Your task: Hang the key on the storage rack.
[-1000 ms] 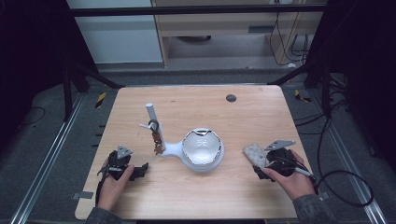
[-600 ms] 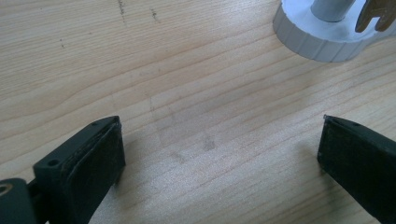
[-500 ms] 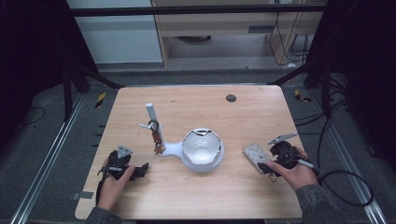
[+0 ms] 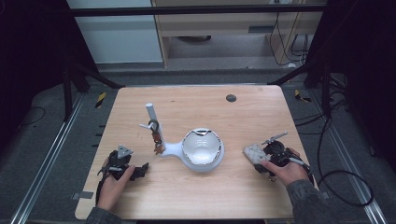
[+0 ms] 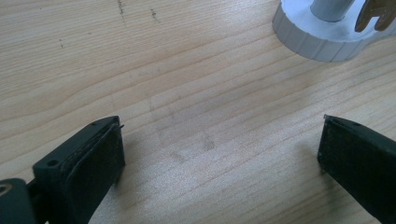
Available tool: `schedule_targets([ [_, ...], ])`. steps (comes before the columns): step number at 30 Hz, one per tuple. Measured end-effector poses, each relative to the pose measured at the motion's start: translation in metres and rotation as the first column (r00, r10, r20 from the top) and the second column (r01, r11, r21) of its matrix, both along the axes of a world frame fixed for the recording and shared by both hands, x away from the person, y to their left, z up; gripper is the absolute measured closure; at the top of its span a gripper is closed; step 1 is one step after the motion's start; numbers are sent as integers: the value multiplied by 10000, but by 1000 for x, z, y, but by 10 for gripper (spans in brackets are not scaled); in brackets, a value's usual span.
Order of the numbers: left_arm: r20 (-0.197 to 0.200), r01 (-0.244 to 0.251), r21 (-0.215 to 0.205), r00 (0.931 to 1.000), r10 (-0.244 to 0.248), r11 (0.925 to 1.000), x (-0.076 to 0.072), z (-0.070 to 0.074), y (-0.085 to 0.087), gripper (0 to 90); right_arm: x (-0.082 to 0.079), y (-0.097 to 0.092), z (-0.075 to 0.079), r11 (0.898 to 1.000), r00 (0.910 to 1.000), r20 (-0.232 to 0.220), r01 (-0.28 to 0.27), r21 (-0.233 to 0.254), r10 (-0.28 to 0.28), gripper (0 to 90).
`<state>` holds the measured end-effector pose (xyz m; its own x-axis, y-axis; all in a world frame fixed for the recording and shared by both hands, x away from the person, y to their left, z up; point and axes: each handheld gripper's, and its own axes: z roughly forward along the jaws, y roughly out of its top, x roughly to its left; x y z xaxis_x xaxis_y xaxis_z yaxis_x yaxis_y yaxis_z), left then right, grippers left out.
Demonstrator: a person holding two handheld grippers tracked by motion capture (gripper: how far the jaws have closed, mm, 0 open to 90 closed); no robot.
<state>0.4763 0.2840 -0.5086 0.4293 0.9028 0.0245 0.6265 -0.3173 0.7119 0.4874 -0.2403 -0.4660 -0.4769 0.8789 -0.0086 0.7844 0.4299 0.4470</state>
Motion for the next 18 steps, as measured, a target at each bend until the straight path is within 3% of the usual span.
schedule_targets([
  [10,-5,4,-10,10000,-4,10000,0,0,0,0,1,3,-6,9999,9999,-141,-56,-86,55,116],
  [16,-18,-6,0,10000,6,10000,-1,0,-1,0,1,4,-7,9994,9998,-163,-130,-309,125,263],
  [18,-19,-4,0,10000,4,10000,-1,0,-1,0,2,5,-7,9993,9998,-168,-100,-352,94,266],
])
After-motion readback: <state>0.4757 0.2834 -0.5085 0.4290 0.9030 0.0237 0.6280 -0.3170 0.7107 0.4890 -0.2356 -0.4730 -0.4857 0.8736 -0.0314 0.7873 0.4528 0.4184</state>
